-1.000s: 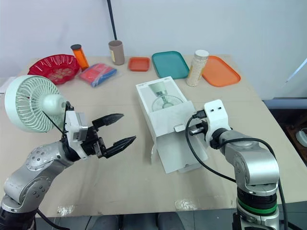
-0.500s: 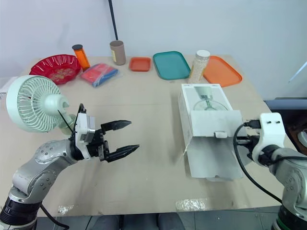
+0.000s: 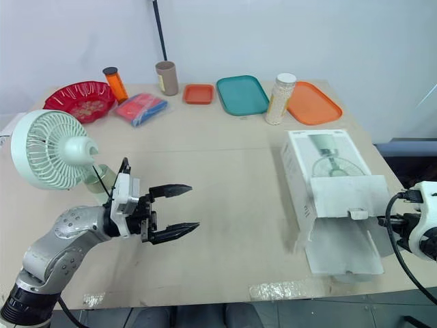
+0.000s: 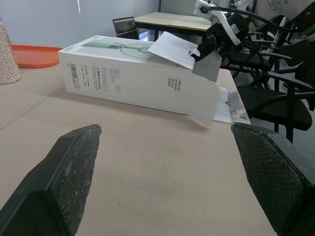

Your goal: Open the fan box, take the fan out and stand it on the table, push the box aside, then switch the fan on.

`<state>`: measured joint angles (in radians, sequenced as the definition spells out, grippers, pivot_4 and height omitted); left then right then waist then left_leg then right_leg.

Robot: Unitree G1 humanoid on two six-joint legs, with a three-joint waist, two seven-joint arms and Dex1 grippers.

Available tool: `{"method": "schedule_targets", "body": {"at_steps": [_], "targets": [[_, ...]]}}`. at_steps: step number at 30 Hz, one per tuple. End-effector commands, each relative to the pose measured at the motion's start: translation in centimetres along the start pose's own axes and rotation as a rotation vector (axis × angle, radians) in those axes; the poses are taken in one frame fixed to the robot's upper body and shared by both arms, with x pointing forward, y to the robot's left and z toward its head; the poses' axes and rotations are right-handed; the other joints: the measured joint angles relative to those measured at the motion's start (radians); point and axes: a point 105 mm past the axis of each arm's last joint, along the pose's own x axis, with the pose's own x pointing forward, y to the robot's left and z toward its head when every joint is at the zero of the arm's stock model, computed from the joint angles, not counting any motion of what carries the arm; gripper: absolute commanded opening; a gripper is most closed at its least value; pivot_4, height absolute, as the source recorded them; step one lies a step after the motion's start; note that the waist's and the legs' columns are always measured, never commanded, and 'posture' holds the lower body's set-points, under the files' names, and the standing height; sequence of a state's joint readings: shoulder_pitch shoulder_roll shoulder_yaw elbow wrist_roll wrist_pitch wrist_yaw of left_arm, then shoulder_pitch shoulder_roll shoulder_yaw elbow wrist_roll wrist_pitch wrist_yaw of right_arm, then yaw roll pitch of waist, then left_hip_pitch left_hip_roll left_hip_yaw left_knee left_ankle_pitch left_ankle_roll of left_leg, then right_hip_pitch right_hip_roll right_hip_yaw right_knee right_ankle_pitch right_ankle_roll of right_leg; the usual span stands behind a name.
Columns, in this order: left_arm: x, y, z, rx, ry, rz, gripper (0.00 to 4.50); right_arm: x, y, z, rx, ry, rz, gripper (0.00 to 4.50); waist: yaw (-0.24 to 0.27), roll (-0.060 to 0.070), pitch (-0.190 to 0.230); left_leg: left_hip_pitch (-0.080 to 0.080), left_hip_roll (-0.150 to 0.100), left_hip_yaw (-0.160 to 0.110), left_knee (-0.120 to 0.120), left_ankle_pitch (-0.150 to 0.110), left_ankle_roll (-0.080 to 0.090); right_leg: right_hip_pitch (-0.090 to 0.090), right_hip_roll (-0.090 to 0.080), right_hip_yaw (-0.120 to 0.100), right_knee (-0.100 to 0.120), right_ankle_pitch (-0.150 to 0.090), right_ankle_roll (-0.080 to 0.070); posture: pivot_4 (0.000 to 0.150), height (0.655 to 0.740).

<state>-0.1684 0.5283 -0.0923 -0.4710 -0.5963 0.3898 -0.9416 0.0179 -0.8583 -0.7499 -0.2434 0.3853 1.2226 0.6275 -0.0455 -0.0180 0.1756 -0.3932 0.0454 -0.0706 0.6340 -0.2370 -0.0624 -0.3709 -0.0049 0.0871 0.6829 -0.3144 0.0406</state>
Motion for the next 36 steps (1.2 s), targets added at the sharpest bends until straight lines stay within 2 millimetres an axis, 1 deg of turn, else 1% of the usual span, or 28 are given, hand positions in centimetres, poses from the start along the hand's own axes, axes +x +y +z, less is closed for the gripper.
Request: {"method": "schedule_targets", "body": {"at_steps": [1, 5, 9, 12, 14, 17, 19, 20, 21, 22, 25, 27, 28, 30, 32, 36], "targets": [[0.0, -0.3, 0.4, 0.022, -0.022, -0.003, 4.50, -0.2, -0.6, 1.8, -0.018, -0.058, -0.031, 0.01, 0.000, 0.000, 0.000, 0.000, 0.000, 0.000, 0.000, 0.000, 0.000, 0.000, 0.000, 0.000, 0.000, 0.000, 0.000, 0.150, 0.7400], [0.0, -0.3, 0.3, 0.024, -0.023, 0.000, 4.50, 0.2, -1.5, 1.8, -0.026, -0.056, -0.057, 0.01, 0.000, 0.000, 0.000, 0.000, 0.000, 0.000, 0.000, 0.000, 0.000, 0.000, 0.000, 0.001, 0.000, 0.000, 0.000, 0.150, 0.7400], [0.1, -0.3, 0.3, 0.025, -0.023, -0.002, 4.50, 0.6, -2.7, 1.2, -0.103, -0.015, -0.064, 0.01, 0.001, 0.000, 0.000, 0.000, 0.000, 0.001, 0.000, 0.000, 0.000, 0.000, 0.000, 0.001, 0.000, 0.000, 0.001, 0.150, 0.7400], [0.2, -0.3, 0.3, 0.028, -0.027, -0.003, 4.50, 0.9, -3.7, 1.2, -0.120, -0.003, -0.077, 0.01, 0.000, 0.000, 0.000, 0.000, 0.000, 0.001, 0.000, 0.000, 0.000, 0.000, 0.000, 0.001, 0.000, 0.000, 0.001, 0.150, 0.7400], [0.2, -0.3, 0.3, 0.030, -0.028, 0.000, 4.50, 0.9, -3.6, 1.3, -0.135, -0.006, -0.070, 0.01, 0.000, 0.000, 0.000, 0.001, 0.000, 0.001, 0.000, 0.000, 0.000, 0.001, 0.000, 0.001, 0.000, 0.000, 0.001, 0.150, 0.7400], [0.1, -0.4, 0.2, 0.026, -0.025, 0.005, 4.50, 0.8, -3.1, 2.1, -0.149, -0.042, -0.054, 0.81, 0.000, 0.001, 0.000, 0.001, 0.000, 0.001, 0.000, 0.000, 0.000, 0.001, 0.000, 0.001, 0.000, 0.000, 0.001, 0.150, 0.7400], [0.1, -0.4, 0.2, 0.025, -0.023, 0.007, 4.50, 0.6, -2.9, 2.7, -0.167, -0.060, -0.066, 1.53, 0.000, 0.001, 0.000, 0.001, 0.000, 0.001, 0.000, 0.000, 0.000, 0.001, 0.000, 0.001, 0.000, 0.000, 0.001, 0.150, 0.7400], [0.1, -0.4, 0.3, 0.026, -0.023, 0.007, 4.50, 0.1, -2.5, 3.1, -0.189, -0.069, -0.058, 2.07, 0.000, 0.001, 0.000, 0.001, 0.000, 0.001, 0.000, 0.000, 0.000, 0.001, 0.000, 0.001, 0.000, 0.000, 0.001, 0.150, 0.7400], [0.1, -0.4, 0.3, 0.026, -0.024, 0.007, 4.50, -0.2, -2.2, 3.3, -0.205, -0.075, -0.051, 2.48, 0.000, 0.001, 0.000, 0.001, 0.000, 0.001, 0.000, 0.000, 0.000, 0.001, 0.000, 0.001, 0.000, 0.000, 0.001, 0.150, 0.7400], [0.1, -0.4, 0.3, 0.027, -0.024, 0.007, 4.50, -0.6, -1.8, 3.5, -0.220, -0.079, -0.040, 3.12, 0.001, 0.002, -0.001, 0.001, 0.000, 0.001, 0.000, 0.000, 0.000, 0.001, 0.000, 0.001, 0.000, 0.000, 0.001, 0.150, 0.7400], [0.1, -0.3, 0.3, 0.028, -0.024, 0.005, 4.50, -1.6, -1.4, 3.6, -0.245, -0.076, -0.050, 4.39, 0.001, 0.002, -0.001, 0.001, 0.000, 0.001, 0.000, 0.000, 0.000, 0.001, 0.000, 0.001, 0.000, 0.000, 0.001, 0.150, 0.7400], [0.2, -0.2, 0.4, 0.030, -0.026, 0.003, 4.50, -2.5, -1.4, 3.5, -0.264, -0.060, -0.065, 4.39, 0.002, 0.002, -0.001, 0.001, 0.000, 0.001, 0.000, 0.000, 0.000, 0.001, 0.000, 0.001, 0.000, -0.001, 0.001, 0.150, 0.7400], [0.2, -0.2, 0.4, 0.030, -0.027, 0.000, 4.50, -2.9, -1.4, 3.3, -0.300, -0.044, -0.071, 4.39, 0.002, 0.002, -0.001, 0.001, 0.000, 0.001, 0.000, 0.000, 0.000, 0.001, 0.000, 0.001, 0.000, -0.001, 0.001, 0.150, 0.7400], [0.3, -0.2, 0.4, 0.029, -0.028, -0.002, 4.50, -3.5, -1.3, 2.8, -0.339, -0.013, -0.073, 4.39, 0.003, 0.002, -0.001, 0.001, 0.000, 0.001, 0.000, 0.000, 0.000, 0.001, 0.000, 0.001, 0.000, -0.001, 0.001, 0.150, 0.7400], [0.3, -0.2, 0.4, 0.030, -0.028, -0.004, 4.50, -4.1, -1.3, 2.3, -0.344, 0.013, -0.075, 4.39, 0.003, 0.002, -0.001, 0.001, 0.000, 0.001, 0.000, 0.000, 0.000, 0.001, -0.001, 0.001, -0.001, -0.001, 0.001, 0.150, 0.7400], [0.2, 0.0, 0.4, 0.031, -0.023, -0.005, 4.50, -5.7, -0.8, 2.0, -0.443, 0.058, -0.058, 4.39, 0.003, 0.003, -0.001, 0.001, 0.000, 0.001, 0.000, 0.000, 0.000, 0.001, 0.000, 0.001, -0.001, -0.001, 0.002, 0.150, 0.7400]]}}
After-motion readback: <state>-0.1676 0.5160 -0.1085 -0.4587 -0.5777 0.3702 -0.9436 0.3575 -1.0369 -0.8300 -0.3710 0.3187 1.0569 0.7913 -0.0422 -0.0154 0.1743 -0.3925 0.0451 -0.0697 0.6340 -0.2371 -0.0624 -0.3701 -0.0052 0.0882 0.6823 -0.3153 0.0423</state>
